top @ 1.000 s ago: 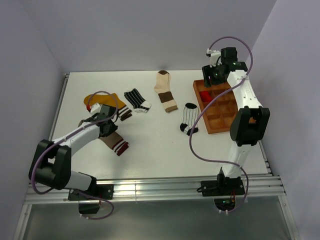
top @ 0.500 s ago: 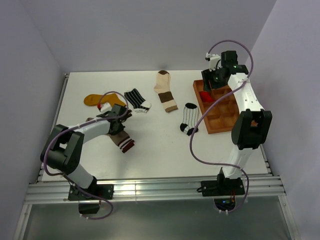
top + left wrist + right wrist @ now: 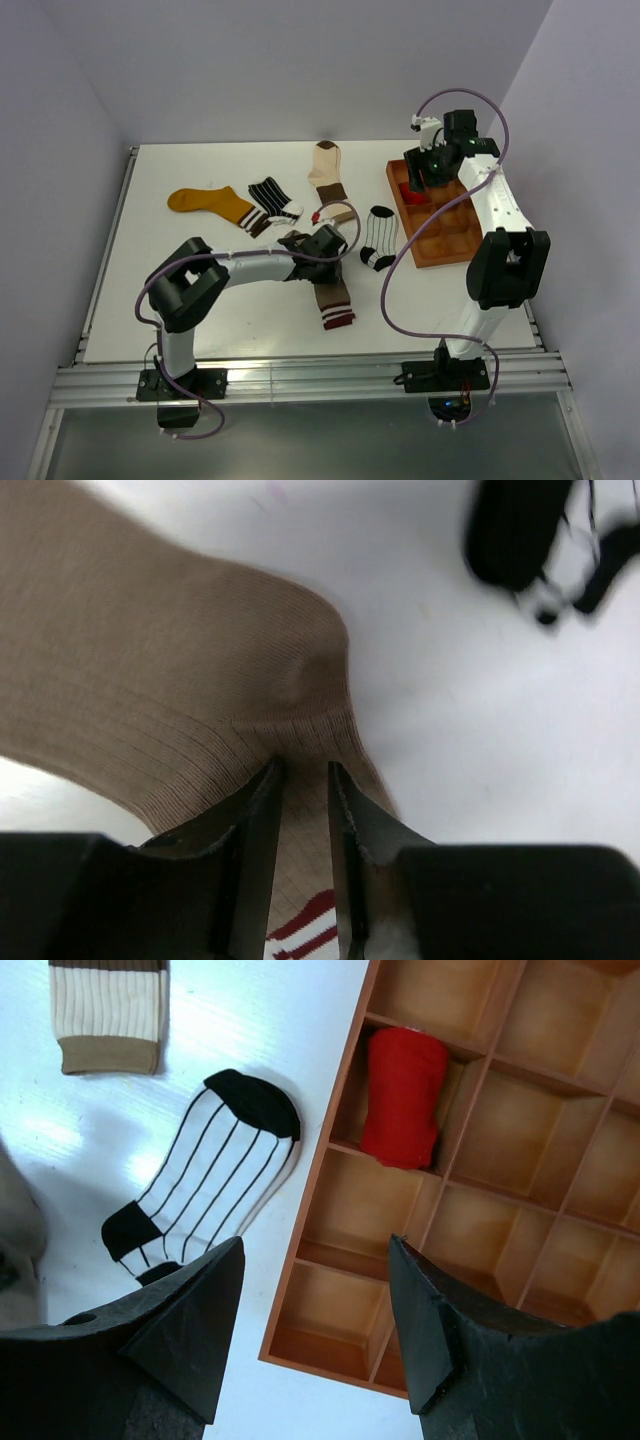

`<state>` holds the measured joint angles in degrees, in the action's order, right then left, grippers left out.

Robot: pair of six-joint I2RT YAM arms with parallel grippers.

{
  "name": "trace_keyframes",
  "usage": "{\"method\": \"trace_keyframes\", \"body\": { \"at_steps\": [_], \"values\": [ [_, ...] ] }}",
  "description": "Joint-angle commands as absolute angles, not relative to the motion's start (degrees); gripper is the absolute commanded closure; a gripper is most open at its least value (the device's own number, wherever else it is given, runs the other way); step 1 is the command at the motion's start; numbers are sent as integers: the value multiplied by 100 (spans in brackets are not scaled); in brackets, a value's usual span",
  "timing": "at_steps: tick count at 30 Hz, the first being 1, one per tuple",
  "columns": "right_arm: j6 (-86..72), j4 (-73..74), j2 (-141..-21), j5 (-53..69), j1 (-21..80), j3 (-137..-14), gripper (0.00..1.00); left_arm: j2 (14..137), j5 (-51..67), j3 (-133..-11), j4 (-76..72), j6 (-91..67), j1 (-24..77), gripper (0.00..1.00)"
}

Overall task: Roll the socks
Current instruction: Move the sock to the center of the board, then roll the sock at the center of the board.

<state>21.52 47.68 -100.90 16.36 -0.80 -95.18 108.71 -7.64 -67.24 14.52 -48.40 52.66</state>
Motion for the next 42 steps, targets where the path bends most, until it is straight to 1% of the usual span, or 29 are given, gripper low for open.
{"method": "trace_keyframes", "body": {
  "at_steps": [1,5,8,11,13,17,18,21,23,24,29,32,35,37,38,40,41,42],
  "values": [
    [2215,4728,-9765,1635,-114,-9518,33,11084,44,-6487,2232,-4325,5335,67],
    [2232,4808,-9800,1766,-106,-9580,33,10899,52,-6206,2242,-4324,5116,68],
    [2311,4843,-9817,1933,-97,-9589,33,10784,62,-6100,2171,-4254,4765,66],
    [2391,4887,-9861,2012,-53,-9598,34,10793,26,-6284,2285,-4017,4457,64],
    [2408,4948,-9923,2039,-35,-9615,33,10845,219,-6415,2320,-3745,4202,64],
    [2548,5036,-9897,2276,-26,-9536,34,10916,158,-6784,2654,-3236,4043,60],
    [2679,5088,-9879,2476,-26,-9510,34,10960,167,-6924,2741,-3060,3982,60],
    [2847,5115,-9721,2584,-26,-9369,34,10995,220,-7057,2891,-2822,3842,60],
    [3040,5133,-9581,2663,-26,-9220,34,10899,281,-7084,2874,-2620,3797,59],
    [3128,5142,-9519,2715,148,-9159,34,10829,316,-7084,2865,-2576,3797,58],
    [3577,5045,-9036,2874,351,-8579,34,10003,466,-7101,2593,-2522,3797,52],
    [3709,4808,-8790,2734,702,-8192,33,9511,492,-7233,2496,-2697,3788,50],
    [3814,4597,-8526,2646,1168,-7806,33,9072,106,-7383,2514,-3162,3718,50],
    [3823,4343,-8341,2461,1640,-7447,33,8650,26,-7365,2566,-3461,3534,50],
    [3806,4159,-8245,2357,1835,-7192,33,8309,-330,-7304,2627,-3767,3324,50],
    [3744,3947,-8183,2224,2239,-6979,33,7938,-483,-7225,2663,-4015,3051,50],
    [3709,3859,-8174,2145,2702,-6892,33,7754,-605,-7190,2663,-4191,2902,49],
    [3674,3771,-8191,2084,2933,-6812,33,7569,-789,-7137,2663,-4227,2674,48]
  ]
}}
